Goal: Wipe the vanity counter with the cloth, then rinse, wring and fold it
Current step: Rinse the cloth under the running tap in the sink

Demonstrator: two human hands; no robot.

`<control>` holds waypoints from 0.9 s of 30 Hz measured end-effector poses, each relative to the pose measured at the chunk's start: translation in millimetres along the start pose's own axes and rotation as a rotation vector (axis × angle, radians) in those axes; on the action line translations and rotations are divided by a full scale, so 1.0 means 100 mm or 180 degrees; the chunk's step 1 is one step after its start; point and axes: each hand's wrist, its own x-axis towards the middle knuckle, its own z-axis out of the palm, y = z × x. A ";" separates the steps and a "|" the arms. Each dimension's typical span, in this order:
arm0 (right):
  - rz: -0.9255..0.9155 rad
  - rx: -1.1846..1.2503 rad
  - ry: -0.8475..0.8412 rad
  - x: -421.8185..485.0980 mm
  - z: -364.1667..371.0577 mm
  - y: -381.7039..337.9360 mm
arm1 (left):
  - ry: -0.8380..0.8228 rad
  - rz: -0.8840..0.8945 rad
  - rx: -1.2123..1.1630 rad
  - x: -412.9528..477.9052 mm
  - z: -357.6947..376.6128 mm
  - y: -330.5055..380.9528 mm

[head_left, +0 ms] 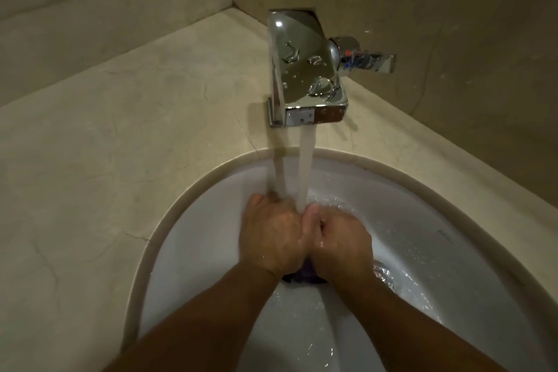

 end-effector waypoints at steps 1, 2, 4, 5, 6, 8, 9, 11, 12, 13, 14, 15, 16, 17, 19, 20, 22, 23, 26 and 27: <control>0.0022 -0.0022 -0.0036 -0.01 -0.02 -0.02 | -0.0003 0.0076 -0.0095 -0.01 -0.01 -0.02; 0.0055 -0.0024 -0.0017 -0.02 -0.05 -0.04 | 0.0052 0.0168 -0.0322 -0.03 -0.04 -0.05; 0.0115 0.0162 0.0172 0.00 -0.12 -0.05 | 0.0284 0.0097 -0.1248 -0.06 -0.12 -0.05; 0.0144 0.0428 0.0309 0.00 -0.19 -0.06 | 0.0374 -0.0119 -0.1827 -0.08 -0.19 -0.03; 0.0182 0.0765 0.0465 -0.01 -0.25 -0.10 | 0.0383 -0.0430 -0.2345 -0.10 -0.25 -0.01; 0.0245 0.1384 0.0738 -0.04 -0.37 -0.17 | 0.0252 -0.1043 -0.3047 -0.12 -0.38 0.01; 0.0282 0.1618 0.0844 -0.06 -0.42 -0.21 | 0.0161 -0.1260 -0.3327 -0.13 -0.43 0.01; 0.0193 0.1805 0.1020 -0.08 -0.50 -0.30 | -0.0048 -0.1523 -0.3799 -0.14 -0.48 0.02; 0.0006 0.1645 0.1077 -0.09 -0.51 -0.32 | 0.0015 -0.1493 -0.3768 -0.15 -0.48 0.02; -0.0308 0.1217 0.1028 -0.10 -0.50 -0.32 | 0.0253 -0.1303 -0.3446 -0.16 -0.45 0.01; -0.0625 0.0632 0.0862 -0.11 -0.46 -0.31 | 0.0591 -0.0992 -0.2878 -0.17 -0.42 -0.01; -0.0795 0.0128 0.0622 -0.13 -0.39 -0.29 | 0.0886 -0.0689 -0.2305 -0.18 -0.38 -0.04; -0.0757 -0.0088 0.0342 -0.15 -0.30 -0.28 | 0.0996 -0.0466 -0.1955 -0.20 -0.34 -0.06; -0.0617 -0.0105 0.0111 -0.19 -0.21 -0.28 | 0.0932 -0.0335 -0.1796 -0.22 -0.31 -0.06; -0.0453 -0.0282 -0.0068 -0.29 0.00 -0.28 | 0.0598 -0.0183 -0.1613 -0.28 -0.22 -0.07; -0.0449 -0.0466 -0.0032 -0.33 0.08 -0.28 | 0.0500 -0.0116 -0.1470 -0.30 -0.16 -0.09; -0.0477 -0.0562 0.0232 -0.32 0.14 -0.27 | 0.0572 -0.0042 -0.1253 -0.32 -0.05 -0.13; -0.0468 -0.0536 0.0307 -0.29 0.13 -0.26 | 0.0661 -0.0042 -0.1189 -0.30 -0.01 -0.15; -0.0560 -0.0927 0.0391 -0.19 0.11 -0.20 | 0.1043 -0.0029 -0.0965 -0.23 0.06 -0.13; -0.0597 -0.1060 0.0327 -0.16 0.12 -0.20 | 0.1125 -0.0059 -0.0901 -0.23 0.07 -0.11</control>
